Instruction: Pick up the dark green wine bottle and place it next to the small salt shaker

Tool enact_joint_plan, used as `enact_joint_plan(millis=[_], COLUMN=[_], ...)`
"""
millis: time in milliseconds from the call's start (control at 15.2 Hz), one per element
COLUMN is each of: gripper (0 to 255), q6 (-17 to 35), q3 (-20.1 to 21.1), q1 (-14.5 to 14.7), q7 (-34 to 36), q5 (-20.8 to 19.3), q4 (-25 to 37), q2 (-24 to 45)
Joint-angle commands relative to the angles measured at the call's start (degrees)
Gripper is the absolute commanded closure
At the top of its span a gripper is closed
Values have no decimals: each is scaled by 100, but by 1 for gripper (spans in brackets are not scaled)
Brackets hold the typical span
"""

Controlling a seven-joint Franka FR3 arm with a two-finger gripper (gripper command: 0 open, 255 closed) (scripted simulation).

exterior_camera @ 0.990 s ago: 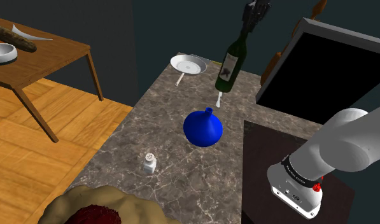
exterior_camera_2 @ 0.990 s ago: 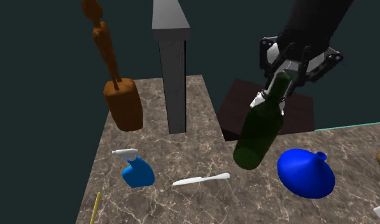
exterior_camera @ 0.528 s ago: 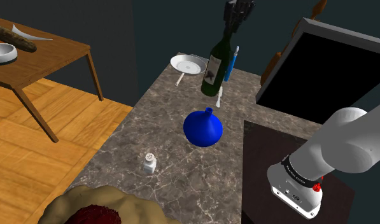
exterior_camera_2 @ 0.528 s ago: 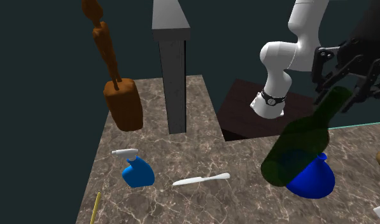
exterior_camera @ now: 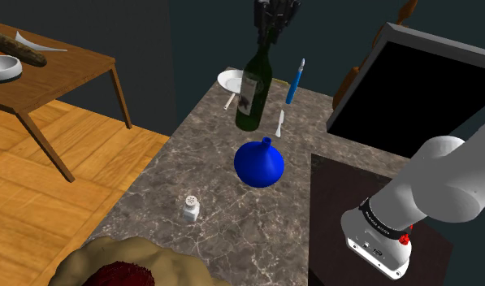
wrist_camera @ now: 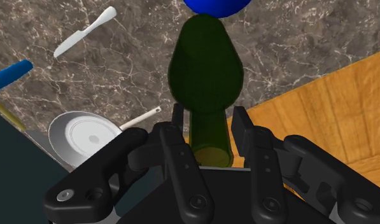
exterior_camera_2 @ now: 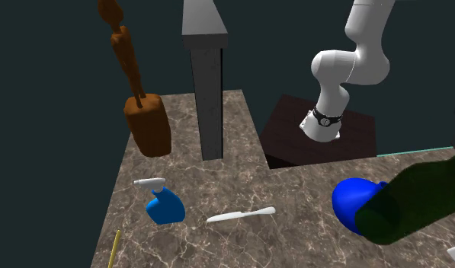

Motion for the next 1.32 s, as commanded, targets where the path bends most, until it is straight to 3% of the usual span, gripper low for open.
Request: enact_joint_plan(millis=[0,594,990,1254], gripper=[255,255,255,255], q6=[-16,-338,-861,-492], q3=[174,861,1198,1175], q1=[99,637,1254,1212], q7=[286,1516,2327,2342], q5=[-19,-346,-833,-786], q4=[215,1655,3300,2812], q2=[213,1452,2724,2598])
